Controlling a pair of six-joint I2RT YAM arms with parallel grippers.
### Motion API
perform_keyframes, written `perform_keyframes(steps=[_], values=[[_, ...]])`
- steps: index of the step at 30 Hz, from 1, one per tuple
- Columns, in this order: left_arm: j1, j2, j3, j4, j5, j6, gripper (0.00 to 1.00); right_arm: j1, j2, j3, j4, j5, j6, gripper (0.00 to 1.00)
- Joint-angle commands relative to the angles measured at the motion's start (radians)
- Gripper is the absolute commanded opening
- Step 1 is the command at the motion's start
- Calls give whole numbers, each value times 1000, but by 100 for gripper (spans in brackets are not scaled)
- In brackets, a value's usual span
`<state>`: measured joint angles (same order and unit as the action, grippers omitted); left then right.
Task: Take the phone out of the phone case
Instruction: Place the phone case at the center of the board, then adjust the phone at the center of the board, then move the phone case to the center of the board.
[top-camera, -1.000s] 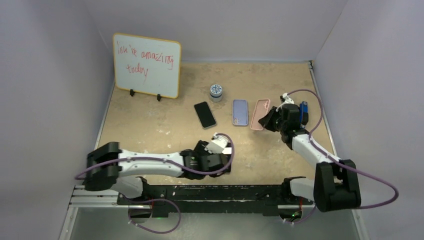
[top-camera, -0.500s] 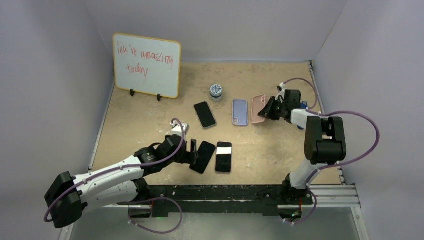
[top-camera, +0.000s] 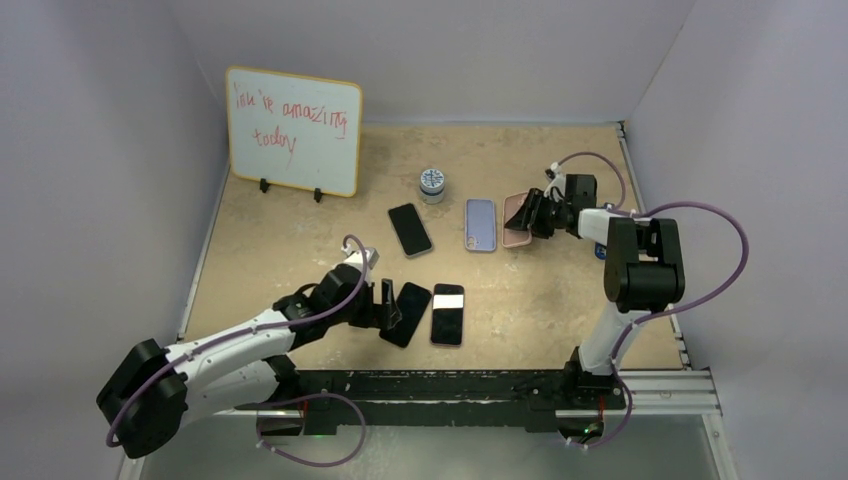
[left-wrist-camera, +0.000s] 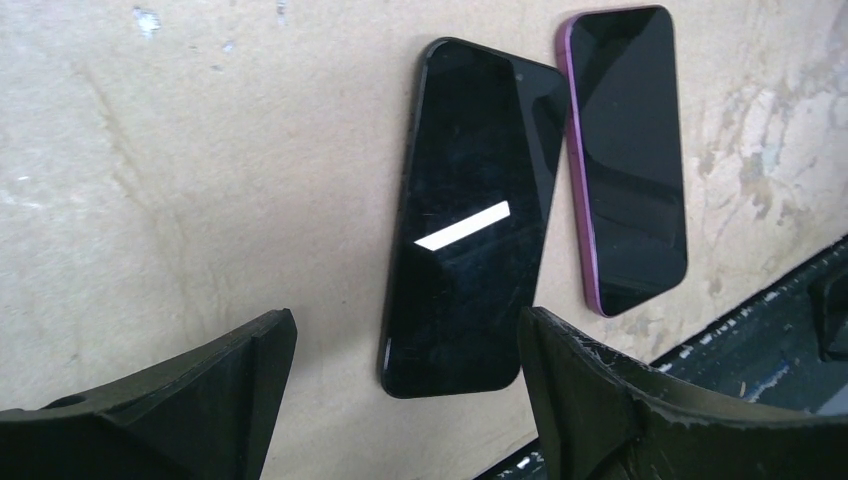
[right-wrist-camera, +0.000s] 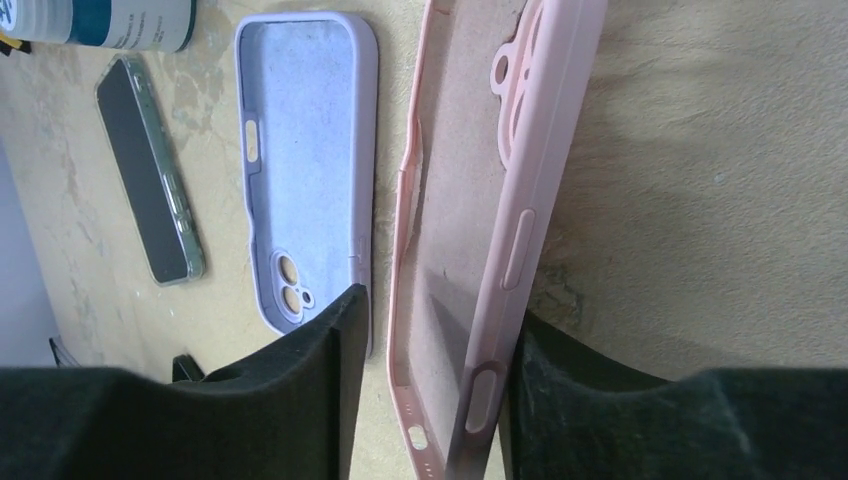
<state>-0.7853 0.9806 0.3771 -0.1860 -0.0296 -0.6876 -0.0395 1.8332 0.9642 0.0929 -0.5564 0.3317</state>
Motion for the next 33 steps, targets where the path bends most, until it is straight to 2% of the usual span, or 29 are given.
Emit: perform_keyframes(steps=[1,10,20,26,33], values=[[8,17,-14,91,80,-12,84,3,-18,9,-59,58,-24,53],[8,58,-48,169,161,-57,84,3,-101,-9,-112,382,-10,77],[5,110,-116,377,285,-153,85,10,-77,28,-96,322,0,88],[-10,114,-132,438,321,-187,85,81,-35,51,-96,284,-25,88],[-22,91,-136,431,292,-195,85,131,-26,61,-96,286,-44,87]])
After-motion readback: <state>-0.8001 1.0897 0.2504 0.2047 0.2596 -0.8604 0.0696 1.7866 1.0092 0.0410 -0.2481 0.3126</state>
